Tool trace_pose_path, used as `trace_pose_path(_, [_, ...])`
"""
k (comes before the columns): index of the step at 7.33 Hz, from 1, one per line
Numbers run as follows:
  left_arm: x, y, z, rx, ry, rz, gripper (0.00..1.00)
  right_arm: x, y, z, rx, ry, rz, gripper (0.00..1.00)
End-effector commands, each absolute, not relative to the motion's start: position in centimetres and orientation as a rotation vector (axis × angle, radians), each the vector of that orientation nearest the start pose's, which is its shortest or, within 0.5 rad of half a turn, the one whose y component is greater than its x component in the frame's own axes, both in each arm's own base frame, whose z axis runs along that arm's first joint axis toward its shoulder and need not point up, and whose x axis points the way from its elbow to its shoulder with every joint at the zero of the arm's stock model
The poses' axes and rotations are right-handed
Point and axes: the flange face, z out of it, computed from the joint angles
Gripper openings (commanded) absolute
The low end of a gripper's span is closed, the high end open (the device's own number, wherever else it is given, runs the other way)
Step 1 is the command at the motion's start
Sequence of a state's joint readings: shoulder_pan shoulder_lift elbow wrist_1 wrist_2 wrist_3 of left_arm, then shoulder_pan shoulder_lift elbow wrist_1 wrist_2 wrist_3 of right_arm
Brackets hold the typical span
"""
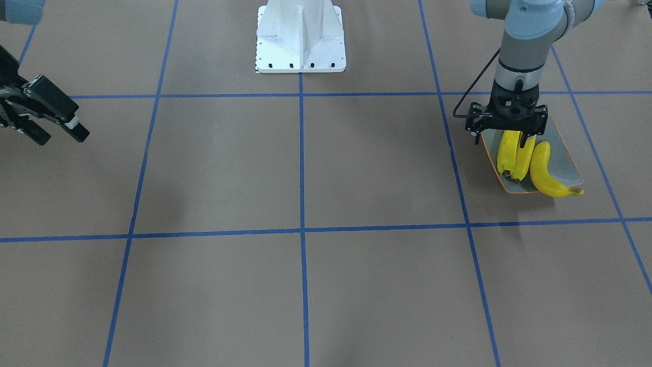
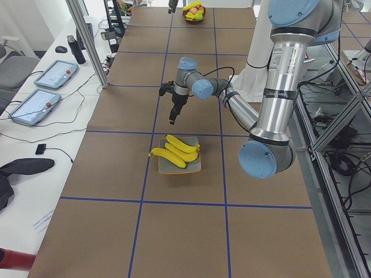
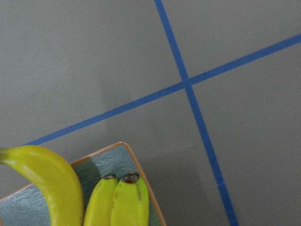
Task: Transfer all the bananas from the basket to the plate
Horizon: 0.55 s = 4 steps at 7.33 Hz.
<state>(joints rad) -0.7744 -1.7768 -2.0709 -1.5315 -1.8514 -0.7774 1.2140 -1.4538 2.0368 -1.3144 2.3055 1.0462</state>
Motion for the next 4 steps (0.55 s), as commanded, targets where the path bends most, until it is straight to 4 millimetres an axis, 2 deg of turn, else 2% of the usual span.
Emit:
trace_pose_path(1, [27.8,-45.6,31.3,0.231,0.760,0.056,0.99,-7.2,-47.5,41.8,0.189,-0.937,0.239,1.00])
trace_pose_path(3, [21.9,-47.3,32.3,0.279,0.719,0.169,0.99,-4.3,-46.9,47.1,0.173,-0.880,0.217,1.00])
trace_pose_path(4, [18.4,-48.1,32.6,0.276,0.690,0.216,0.99,-2.1,-46.3,50.2,0.176,-0.852,0.181,1.00])
